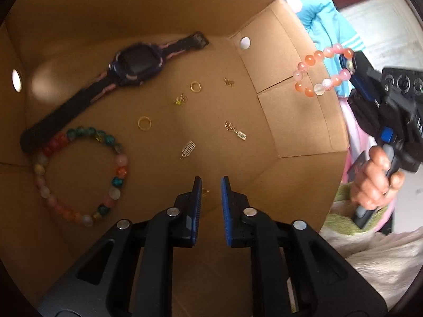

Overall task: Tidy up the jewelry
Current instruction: 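Lift and carry the bracelet and butterfly charm in both tools over the box, then open the left tool to drop the butterfly charm into the box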

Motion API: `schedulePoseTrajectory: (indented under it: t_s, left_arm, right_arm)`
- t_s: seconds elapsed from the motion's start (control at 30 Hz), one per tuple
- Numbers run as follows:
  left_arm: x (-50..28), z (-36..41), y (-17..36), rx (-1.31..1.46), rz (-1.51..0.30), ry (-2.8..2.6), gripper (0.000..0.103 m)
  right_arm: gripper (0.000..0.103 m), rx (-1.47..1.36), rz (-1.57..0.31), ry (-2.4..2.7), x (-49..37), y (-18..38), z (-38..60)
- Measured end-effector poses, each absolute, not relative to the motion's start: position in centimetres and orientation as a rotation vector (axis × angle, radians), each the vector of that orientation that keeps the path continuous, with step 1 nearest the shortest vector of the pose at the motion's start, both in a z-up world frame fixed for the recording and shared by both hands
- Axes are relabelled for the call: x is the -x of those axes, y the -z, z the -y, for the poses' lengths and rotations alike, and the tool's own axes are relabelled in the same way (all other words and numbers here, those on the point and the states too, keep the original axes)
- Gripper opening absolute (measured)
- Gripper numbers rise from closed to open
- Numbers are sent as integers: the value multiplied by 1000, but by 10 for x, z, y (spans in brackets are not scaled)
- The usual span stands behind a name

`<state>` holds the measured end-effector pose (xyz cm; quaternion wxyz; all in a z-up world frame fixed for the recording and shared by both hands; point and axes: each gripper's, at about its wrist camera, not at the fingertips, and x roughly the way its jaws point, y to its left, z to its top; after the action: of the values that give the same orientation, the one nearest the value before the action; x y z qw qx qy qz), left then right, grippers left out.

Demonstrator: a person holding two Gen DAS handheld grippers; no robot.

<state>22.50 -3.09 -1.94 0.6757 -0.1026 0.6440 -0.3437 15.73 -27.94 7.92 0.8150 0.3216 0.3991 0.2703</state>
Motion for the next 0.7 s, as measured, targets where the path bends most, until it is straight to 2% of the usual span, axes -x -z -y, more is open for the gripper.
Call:
schedulePoseTrajectory:
  t_s: [0.17,0.27,0.37,0.47,0.57,0.7]
  left_arm:
    - [-224,26,19,259,-1454,748,16]
    - [-216,18,11,251,-1393,706,32]
    - [-201,11,-7,192,-1268,658,36]
    - [-181,4,-29,154,-1117,608,52]
    - [-166,-3,-46,140,-999,565,62]
    - [-150,-15,-60,169,-900,555,64]
  right_arm:
    - [10,-702,-848,-558,-157,-80,285]
    - [10,-702,-853,-542,-152,-82,286]
    - [10,-693,-862,-520,-148,-84,284]
    - [10,-672,-871,-494,-144,-89,282]
    - [10,-646,-878,-461,-141,-94,281]
    - [10,-559,-906,-406,-140,-101,277]
